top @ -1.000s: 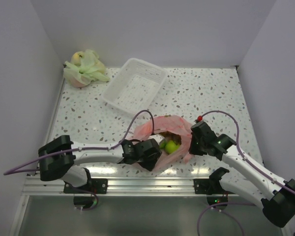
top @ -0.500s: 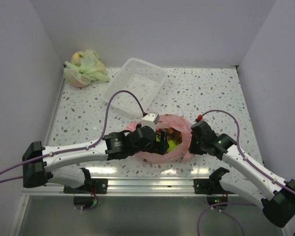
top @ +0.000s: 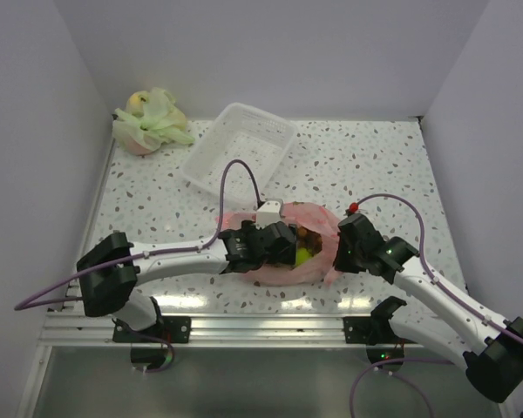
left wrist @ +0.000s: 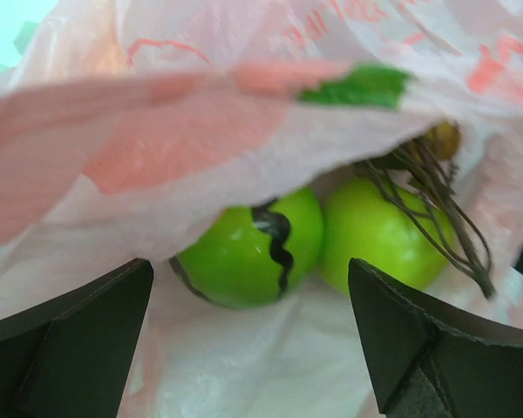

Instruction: Untie the knot of the plastic bag and take out the fruit

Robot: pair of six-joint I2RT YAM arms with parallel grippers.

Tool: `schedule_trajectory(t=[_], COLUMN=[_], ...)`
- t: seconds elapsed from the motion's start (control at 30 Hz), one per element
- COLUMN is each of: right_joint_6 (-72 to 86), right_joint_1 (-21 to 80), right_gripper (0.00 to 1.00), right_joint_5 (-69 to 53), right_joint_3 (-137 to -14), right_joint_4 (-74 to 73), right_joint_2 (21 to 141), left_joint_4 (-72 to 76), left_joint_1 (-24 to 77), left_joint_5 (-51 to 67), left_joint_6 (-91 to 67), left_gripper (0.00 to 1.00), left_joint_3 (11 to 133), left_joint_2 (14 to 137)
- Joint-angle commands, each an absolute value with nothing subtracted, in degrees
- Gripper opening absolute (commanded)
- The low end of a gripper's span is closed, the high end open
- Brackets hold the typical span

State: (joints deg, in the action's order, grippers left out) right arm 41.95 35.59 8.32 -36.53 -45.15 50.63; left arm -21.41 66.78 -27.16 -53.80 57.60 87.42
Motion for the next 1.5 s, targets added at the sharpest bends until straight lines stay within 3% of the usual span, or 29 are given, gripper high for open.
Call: schedule_trajectory(t=[0.0,0.1,0.37,0.6,0.73,1.17,1.3,1.47], right_joint_6=[41.49,41.57,41.57,41.22,40.96,39.55,39.03,39.2], right_joint_1=[35.95,35.95,36.12,36.12,36.12,36.12,36.12,36.12], right_gripper=[0.06,0.06,0.05,0.05,0.04,0.02,0.01,0.01], right_joint_5=[9.14,9.23,8.88,10.8,12.39,18.98,17.32,16.26], right_joint_3=[-37.18,-36.91,-36.21,-36.83,-37.62,-41.66,-41.4,-40.08], right_joint_4=[-43.07,-42.63,-41.4,-42.71,-43.85,-46.94,-45.09,-44.65], right_joint_2=[50.89,51.06,51.77,51.24,51.06,54.05,55.72,55.55], left_joint_4=[-17.05,-16.44,-14.86,-14.41,-15.02,-19.16,-12.06,-7.03], left_joint_1=[64.95,63.81,63.46,63.9,64.25,64.34,62.32,58.63], left_joint_5=[-31.03,-30.85,-30.15,-29.0,-26.99,-1.86,1.75,4.3], left_joint_6=[-52.65,-51.59,-50.19,-48.87,-46.76,-30.06,-32.25,-32.88], left_gripper=[1.0,1.0,0.86,0.42,0.28,0.27,0.27,0.26], left_joint_3=[60.73,61.7,63.19,60.91,59.86,62.4,61.0,69.76], left_joint_2=[90.34,93.42,97.91,93.52,89.13,75.95,72.25,74.87])
